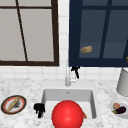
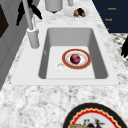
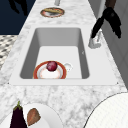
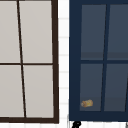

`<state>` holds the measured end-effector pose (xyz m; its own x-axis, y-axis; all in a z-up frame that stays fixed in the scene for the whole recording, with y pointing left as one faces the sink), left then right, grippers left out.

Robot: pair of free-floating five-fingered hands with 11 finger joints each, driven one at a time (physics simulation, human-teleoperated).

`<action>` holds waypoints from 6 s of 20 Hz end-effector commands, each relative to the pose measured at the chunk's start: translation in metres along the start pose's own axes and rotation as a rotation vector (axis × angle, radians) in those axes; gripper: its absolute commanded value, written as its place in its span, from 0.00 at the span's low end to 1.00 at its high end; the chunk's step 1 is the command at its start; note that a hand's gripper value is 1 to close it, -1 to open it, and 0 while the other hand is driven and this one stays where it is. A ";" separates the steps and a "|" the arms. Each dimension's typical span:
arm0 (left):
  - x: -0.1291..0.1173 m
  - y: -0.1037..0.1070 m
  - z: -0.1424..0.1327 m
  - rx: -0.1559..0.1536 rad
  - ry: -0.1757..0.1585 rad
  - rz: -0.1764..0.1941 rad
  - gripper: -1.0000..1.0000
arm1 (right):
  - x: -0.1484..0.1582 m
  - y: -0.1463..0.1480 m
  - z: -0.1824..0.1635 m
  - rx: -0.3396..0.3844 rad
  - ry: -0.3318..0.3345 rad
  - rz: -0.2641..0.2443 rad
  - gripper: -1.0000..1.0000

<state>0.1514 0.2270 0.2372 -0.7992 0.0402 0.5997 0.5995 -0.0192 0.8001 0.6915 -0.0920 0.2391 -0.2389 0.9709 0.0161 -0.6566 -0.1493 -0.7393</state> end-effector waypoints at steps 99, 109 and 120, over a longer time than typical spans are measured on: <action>0.000 0.000 0.000 0.000 0.000 0.000 0.50 | -0.053 0.143 0.003 -0.609 -0.228 -0.217 1.00; 0.000 0.000 0.000 0.000 0.000 0.000 0.50 | -0.061 0.149 -0.002 -0.654 -0.315 -0.204 1.00; 0.000 0.000 0.000 0.000 0.000 0.000 0.50 | -0.059 0.132 -0.005 -0.631 -0.344 -0.222 1.00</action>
<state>0.1514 0.2270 0.2372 -0.7992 0.0402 0.5997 0.5995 -0.0192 0.8001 0.6228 -0.1684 0.1473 -0.4345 0.8357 0.3359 -0.1885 0.2802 -0.9412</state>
